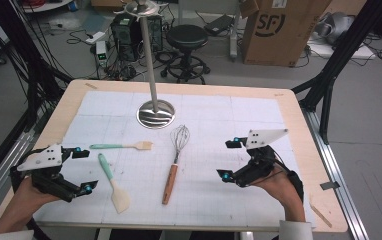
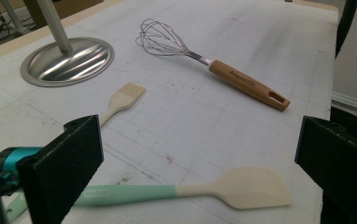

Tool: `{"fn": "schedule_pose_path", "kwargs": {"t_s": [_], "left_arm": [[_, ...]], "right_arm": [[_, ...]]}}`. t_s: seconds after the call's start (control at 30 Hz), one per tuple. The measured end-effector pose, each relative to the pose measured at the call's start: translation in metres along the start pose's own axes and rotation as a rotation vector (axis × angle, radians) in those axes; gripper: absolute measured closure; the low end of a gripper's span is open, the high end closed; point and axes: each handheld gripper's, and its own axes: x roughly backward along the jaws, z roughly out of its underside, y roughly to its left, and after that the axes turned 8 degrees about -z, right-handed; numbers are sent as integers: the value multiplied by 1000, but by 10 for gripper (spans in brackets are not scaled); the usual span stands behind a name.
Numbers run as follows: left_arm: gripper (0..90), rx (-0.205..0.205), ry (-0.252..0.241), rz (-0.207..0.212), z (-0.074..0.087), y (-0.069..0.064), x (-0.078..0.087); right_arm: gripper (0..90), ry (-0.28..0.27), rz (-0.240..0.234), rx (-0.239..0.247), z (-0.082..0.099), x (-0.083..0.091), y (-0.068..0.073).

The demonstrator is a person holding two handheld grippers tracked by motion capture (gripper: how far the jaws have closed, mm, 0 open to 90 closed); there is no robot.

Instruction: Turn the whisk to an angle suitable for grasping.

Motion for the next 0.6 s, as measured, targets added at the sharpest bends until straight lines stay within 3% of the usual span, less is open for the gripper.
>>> {"fn": "schedule_pose_path", "kwargs": {"t_s": [0.23,0.27,0.43,0.6], "left_arm": [[17,-6,3,9,-1,0,-3],[17,-5,4,12,0,0,-4],[17,3,6,7,0,0,-4],[17,-3,6,10,0,0,-4]], "right_arm": [[77,47,-37,21,-11,-18,-2],[172,54,-51,24,-14,-23,-2],[186,71,-78,25,-19,-32,-3],[283,116,-127,41,-23,-45,-3]]}}
